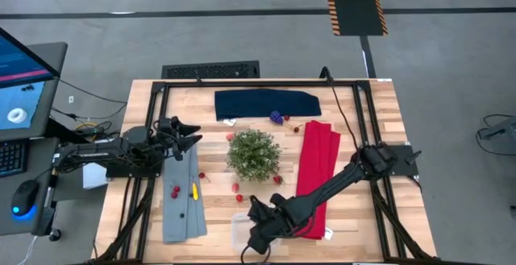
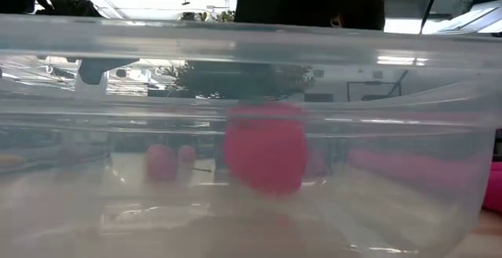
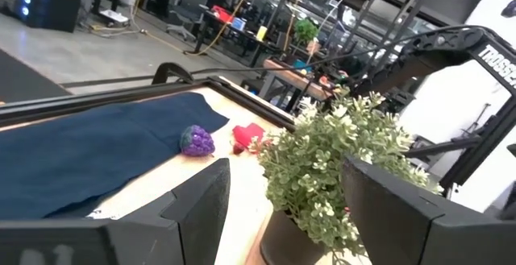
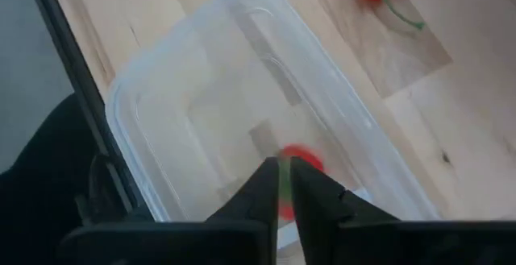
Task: Pick and placing Produce into tupperware
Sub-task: Put the right strawberry into the transparent container, then put the corn into the transparent container
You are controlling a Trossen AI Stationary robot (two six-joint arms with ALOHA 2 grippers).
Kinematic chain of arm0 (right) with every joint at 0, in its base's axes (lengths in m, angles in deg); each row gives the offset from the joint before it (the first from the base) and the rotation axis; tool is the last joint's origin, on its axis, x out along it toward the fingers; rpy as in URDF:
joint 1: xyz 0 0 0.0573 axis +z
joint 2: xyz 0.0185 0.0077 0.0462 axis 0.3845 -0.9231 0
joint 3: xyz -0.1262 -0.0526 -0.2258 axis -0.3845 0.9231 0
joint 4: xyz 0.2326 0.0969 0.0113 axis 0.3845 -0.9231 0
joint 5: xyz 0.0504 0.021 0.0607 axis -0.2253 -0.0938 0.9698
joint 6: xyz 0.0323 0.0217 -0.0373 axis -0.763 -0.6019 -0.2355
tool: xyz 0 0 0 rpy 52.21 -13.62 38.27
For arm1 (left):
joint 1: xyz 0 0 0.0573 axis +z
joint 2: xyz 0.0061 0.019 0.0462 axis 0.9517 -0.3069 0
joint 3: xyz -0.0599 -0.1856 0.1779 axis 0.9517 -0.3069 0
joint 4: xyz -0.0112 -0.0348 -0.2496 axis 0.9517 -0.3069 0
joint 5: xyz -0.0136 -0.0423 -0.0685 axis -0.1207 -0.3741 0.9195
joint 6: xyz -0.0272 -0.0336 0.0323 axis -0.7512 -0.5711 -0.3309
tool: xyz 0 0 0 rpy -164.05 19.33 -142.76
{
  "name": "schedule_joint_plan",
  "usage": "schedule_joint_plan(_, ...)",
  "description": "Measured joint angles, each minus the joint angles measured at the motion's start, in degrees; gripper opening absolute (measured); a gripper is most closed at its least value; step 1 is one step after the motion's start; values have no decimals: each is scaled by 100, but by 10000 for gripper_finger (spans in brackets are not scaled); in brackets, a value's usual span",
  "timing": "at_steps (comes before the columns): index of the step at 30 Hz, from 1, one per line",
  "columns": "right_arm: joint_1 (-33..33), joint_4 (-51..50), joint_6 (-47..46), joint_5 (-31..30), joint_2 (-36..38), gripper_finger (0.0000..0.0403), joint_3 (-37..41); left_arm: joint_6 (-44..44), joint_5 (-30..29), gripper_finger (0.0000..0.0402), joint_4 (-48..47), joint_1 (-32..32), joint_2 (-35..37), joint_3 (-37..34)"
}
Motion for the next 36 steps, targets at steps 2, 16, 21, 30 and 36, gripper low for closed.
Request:
schedule_joint_plan(2,-2,84,106,-1,55,74,-2,0,-1,229,-3,1,0,0)
schedule_joint_plan(16,9,-1952,512,-1751,654,86,2,211,46,229,28,-1,0,0)
schedule_joint_plan(21,36,-3254,-78,-2272,892,86,65,258,47,229,75,-1,2,-2)
schedule_joint_plan(30,-11,-3327,-851,-1956,880,86,816,345,44,229,129,1,4,-2)
schedule_joint_plan(36,16,-2773,-1009,-1648,883,86,1361,337,113,229,120,0,4,-2)
